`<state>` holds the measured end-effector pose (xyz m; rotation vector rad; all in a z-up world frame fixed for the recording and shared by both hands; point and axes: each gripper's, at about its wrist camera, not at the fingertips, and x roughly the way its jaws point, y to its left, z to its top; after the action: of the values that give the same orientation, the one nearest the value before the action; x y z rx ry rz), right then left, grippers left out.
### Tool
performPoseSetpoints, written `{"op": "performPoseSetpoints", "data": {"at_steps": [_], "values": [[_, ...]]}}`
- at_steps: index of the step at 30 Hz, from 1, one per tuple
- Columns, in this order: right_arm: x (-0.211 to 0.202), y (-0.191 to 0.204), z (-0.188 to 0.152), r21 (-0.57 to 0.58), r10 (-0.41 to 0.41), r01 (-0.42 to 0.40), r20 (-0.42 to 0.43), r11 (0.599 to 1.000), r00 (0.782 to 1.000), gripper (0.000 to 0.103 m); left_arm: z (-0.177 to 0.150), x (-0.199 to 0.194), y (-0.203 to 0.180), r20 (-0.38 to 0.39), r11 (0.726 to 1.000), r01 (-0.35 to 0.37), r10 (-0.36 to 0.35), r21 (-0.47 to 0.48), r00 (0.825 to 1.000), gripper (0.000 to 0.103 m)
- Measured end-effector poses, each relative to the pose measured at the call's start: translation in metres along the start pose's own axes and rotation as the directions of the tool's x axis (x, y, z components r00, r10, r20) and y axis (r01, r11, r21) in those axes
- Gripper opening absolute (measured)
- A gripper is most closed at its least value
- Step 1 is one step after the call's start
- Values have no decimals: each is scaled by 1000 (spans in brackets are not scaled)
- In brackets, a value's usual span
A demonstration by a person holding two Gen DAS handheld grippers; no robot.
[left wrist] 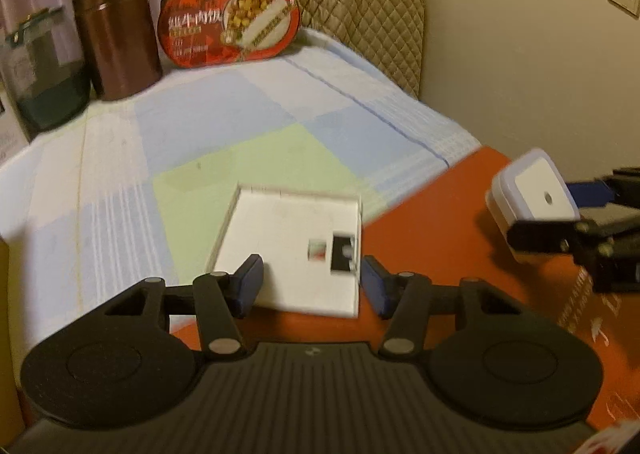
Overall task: Organize rigid objects
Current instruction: 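Grasp the white square night-light with the right tool while the left tool grasps the white tray lid, then carry the tray lid and night-light over the cardboard box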
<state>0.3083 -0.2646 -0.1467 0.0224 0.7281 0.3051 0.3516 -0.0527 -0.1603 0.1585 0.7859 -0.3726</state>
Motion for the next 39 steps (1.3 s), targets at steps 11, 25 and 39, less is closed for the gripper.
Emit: {"op": "performPoseSetpoints", "data": {"at_steps": [11, 25, 39], "values": [[-3, 7, -7, 11, 21, -21, -11, 1000, 1000, 62, -39, -47, -35, -29, 998, 30, -32, -48, 999, 48], [-17, 9, -10, 23, 16, -16, 4, 1000, 1000, 62, -38, -36, -34, -15, 977, -106, 105, -184, 994, 95], [-21, 8, -15, 23, 15, -14, -6, 1000, 1000, 62, -42, -44, -35, -31, 976, -128, 124, -177, 992, 86]]}}
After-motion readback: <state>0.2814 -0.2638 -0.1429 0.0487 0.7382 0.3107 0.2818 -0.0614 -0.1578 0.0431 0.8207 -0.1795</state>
